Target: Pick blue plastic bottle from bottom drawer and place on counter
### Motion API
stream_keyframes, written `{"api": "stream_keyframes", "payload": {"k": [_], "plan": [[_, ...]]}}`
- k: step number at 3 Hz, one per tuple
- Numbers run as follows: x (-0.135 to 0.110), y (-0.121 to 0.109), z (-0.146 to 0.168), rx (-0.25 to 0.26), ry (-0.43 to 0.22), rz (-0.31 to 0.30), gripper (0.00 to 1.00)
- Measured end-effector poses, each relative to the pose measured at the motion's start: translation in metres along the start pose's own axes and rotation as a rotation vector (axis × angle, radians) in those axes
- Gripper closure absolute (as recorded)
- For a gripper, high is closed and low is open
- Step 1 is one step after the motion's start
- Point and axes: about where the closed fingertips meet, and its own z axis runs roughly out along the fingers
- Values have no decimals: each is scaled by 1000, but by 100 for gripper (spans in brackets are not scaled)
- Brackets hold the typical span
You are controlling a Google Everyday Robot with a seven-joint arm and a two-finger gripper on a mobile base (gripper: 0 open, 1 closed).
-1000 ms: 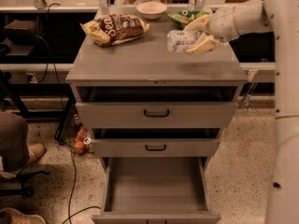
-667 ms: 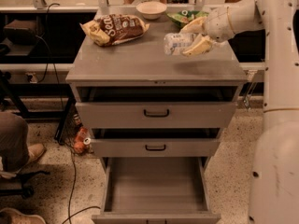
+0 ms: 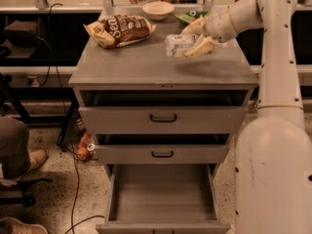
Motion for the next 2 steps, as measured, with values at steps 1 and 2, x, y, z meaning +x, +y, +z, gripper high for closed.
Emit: {"api": "stream_keyframes", "payload": {"k": [1, 2], "plan": [[0, -6, 6, 0, 0, 0, 8], [0, -9, 8, 4, -1, 1, 0]]}}
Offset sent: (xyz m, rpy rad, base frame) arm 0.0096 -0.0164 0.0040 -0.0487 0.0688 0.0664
